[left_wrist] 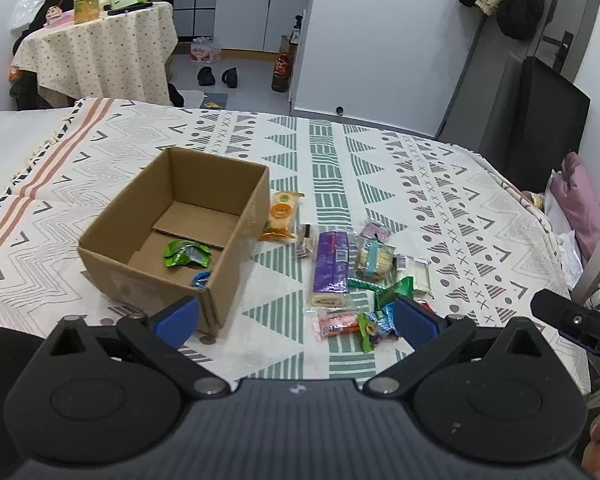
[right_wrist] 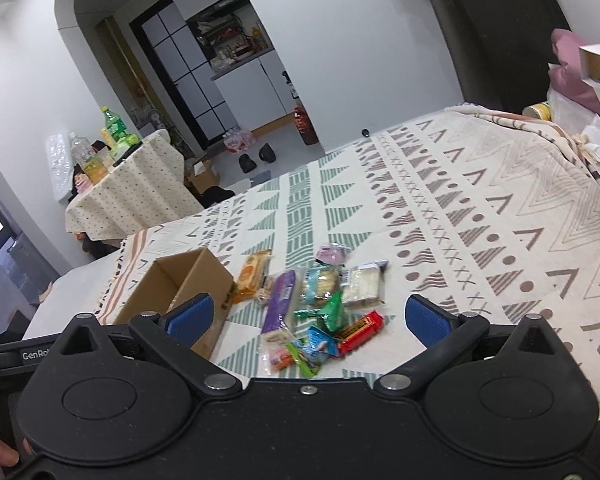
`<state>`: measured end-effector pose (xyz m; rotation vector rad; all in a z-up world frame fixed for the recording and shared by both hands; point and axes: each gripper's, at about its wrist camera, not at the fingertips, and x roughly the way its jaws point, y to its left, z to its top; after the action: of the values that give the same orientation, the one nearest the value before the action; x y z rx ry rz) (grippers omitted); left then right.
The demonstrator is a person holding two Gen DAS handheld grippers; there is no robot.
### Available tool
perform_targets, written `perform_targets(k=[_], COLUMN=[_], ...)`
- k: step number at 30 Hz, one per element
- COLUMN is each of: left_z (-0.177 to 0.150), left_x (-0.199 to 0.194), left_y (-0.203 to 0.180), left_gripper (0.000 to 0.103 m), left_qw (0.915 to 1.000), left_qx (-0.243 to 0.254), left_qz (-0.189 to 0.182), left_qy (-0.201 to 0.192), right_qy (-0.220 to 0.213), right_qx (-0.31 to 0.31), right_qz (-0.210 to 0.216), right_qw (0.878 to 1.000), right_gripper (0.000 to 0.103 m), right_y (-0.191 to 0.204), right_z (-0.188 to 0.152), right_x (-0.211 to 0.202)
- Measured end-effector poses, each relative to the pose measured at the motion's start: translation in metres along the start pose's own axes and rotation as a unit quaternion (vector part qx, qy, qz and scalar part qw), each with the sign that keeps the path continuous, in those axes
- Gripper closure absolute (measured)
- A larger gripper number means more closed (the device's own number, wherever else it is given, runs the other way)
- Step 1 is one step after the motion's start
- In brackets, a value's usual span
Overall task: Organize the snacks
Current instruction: 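Move both tools back over the snack pile, then grasp the blue wrapper with left gripper while right gripper grasps red chocolate bar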
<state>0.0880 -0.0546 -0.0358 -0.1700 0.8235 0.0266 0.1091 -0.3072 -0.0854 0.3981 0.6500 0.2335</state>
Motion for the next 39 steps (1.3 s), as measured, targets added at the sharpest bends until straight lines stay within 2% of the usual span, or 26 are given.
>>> perform_targets(k=[14,24,29,34,39], left_z=[-0.010,-0.011,-0.012,-0.013,-0.019], left_x=[0.041,0.082,0.109,0.127,0.136], left_y=[-0.022,-0.034,-0.033,-0.038,-0.049], left_gripper=[0.004,0.021,0.037,0.038,0.038], left_qw=[0.9997,0.9987,0.9966,0.9947,0.9920], left_qx=[0.007,0.007,-0.006,-0.001,0.004], left_qz=[-0.011,-0.031,-0.043,-0.064,-0.083], left_qy=[0.021,0.041,0.069,0.081,0.095], right_qy=[0.035,0.064,0.087,0.101,0.103], right_qx=[0.057,0.091,0.113,0.128,0.150], right_qz=[-0.023,-0.032,-0.026,-0.034,-0.044], right_qw=[0.998,0.993,0.989,0.986,0.982], right_gripper=[0.002,0.022,0.028,0.036,0.038], right_y=[-0.033,-0.048,-0.054,-0.059,-0.069], right_z=[-0.009,-0.010,-0.010,-0.010,-0.010], right_x=[0.024,0.054,0.073,0.088,0.092])
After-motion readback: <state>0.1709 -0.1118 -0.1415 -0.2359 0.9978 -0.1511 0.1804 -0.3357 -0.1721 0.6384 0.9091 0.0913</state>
